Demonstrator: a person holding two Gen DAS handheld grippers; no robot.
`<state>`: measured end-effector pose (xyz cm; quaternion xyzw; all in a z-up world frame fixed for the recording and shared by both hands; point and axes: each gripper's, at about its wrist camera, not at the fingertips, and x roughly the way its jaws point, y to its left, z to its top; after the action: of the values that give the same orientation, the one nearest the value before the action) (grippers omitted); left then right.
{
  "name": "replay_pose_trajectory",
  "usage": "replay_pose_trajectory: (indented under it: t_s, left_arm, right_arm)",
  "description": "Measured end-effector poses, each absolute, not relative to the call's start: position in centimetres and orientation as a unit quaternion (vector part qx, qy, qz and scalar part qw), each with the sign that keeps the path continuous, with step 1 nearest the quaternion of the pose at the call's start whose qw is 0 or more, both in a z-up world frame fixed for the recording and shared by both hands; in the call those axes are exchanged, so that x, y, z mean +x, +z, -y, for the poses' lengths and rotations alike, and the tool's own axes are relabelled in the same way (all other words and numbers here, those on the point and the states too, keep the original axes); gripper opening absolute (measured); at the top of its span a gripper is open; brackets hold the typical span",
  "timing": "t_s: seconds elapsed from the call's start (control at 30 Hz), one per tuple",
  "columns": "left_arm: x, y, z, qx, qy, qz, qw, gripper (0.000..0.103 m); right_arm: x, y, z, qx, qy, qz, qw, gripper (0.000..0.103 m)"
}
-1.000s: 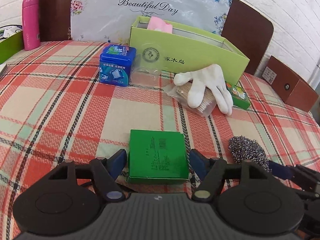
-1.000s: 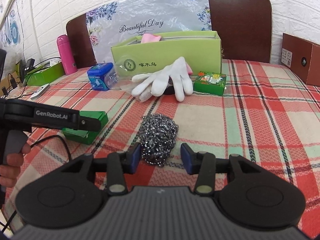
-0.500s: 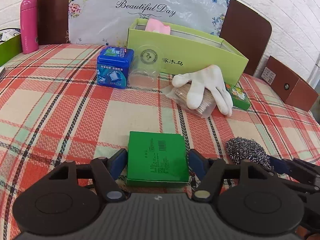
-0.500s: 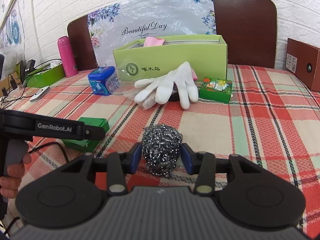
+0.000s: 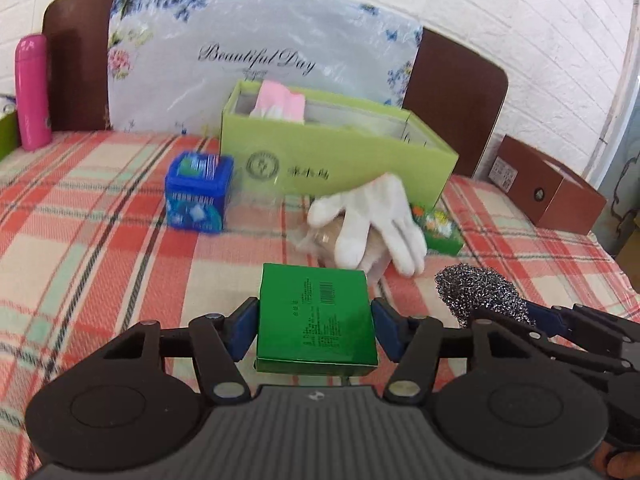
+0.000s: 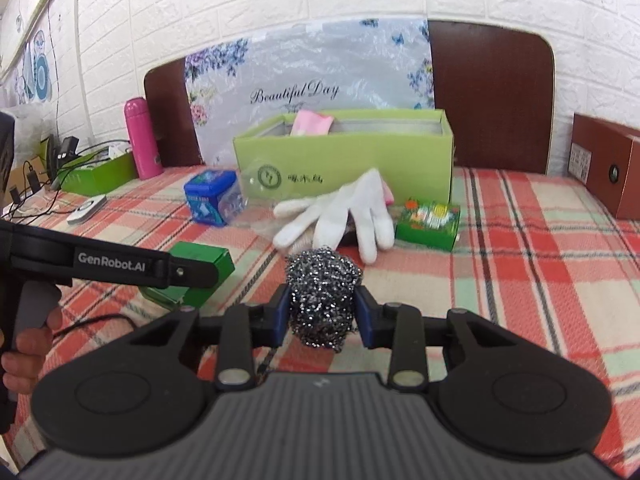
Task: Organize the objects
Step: 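Carry green box with left gripper while right carries scrubber into green box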
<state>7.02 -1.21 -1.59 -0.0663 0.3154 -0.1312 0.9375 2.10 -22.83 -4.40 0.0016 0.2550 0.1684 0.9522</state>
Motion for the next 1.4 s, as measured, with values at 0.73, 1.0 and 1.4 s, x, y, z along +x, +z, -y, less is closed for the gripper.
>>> replay_pose_trajectory:
  t_s: [0.73,1.0,1.4]
  left_arm:
    - [20.2,6.4,2.1,-0.072,-0.107,-0.231,0.964,0.063]
    - [26.9,4.7,1.1,-0.083,-0.084,-0.231,0.966,0.068]
    - [26.9,2.0,0.9,-0.047,-0.07,-0.233,0.969,0.081]
  right_arm:
    - [16.2,0.8,22.1,-0.009,0.15,-0.155,0.976,0.033]
    - [23.6,-0.7,20.6,-0.005,0.157,-0.154,0.976,0.037]
    - [24.1,-4.3,21.0,-0.013,0.143,-0.159,0.977,0.094]
